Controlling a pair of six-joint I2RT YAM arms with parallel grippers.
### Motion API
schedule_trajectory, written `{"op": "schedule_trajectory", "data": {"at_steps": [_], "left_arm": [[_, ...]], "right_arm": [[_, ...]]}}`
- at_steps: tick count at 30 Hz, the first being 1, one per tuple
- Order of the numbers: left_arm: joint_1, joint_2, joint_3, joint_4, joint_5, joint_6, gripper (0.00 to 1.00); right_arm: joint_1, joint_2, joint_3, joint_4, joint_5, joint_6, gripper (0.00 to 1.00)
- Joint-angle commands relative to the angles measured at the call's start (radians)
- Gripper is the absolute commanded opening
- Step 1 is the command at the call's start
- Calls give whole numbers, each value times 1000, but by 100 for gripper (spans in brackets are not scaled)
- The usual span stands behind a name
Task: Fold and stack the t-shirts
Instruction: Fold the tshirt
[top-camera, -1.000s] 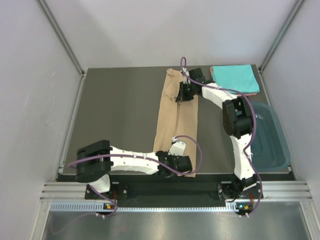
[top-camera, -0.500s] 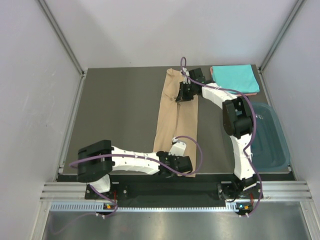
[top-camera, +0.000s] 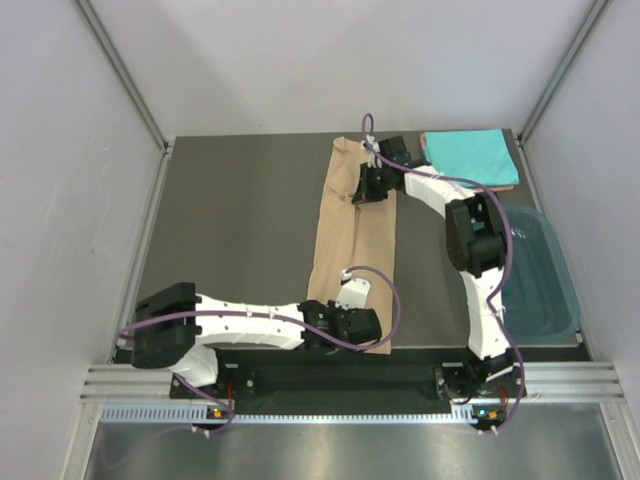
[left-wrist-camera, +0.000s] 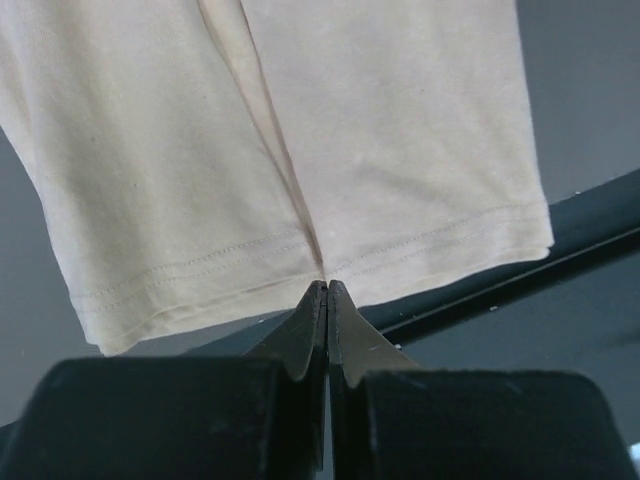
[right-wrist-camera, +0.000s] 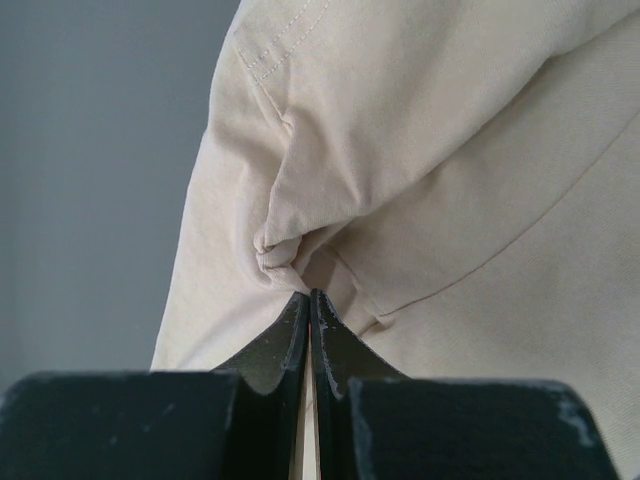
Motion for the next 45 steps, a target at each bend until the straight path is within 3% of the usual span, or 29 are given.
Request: {"op": "schedule_trajectory", "data": {"at_steps": [1,5,7,11,24,45], "left_arm": [[-12,-52,-10,-8,-3,-30,0],[-14,-39,-2,-18,-36,-31,0],[-15,1,17,-38,-53,-19,10],[-14,92,89,-96,-63,-17,20],[-14,145,110,-147,-99,-60,20],[-12,188,102,-84,-96,-22,29]], "right_arm": [[-28,-24,39,22,5,8,0],[-31,-28,34,22,5,5,0],[-31,-30,34,22,5,6,0],[-30,-30,28,30,-2,12,0],[-31,-30,3,60,-19,26,0],[-31,-31,2,62,-21,31,0]]}}
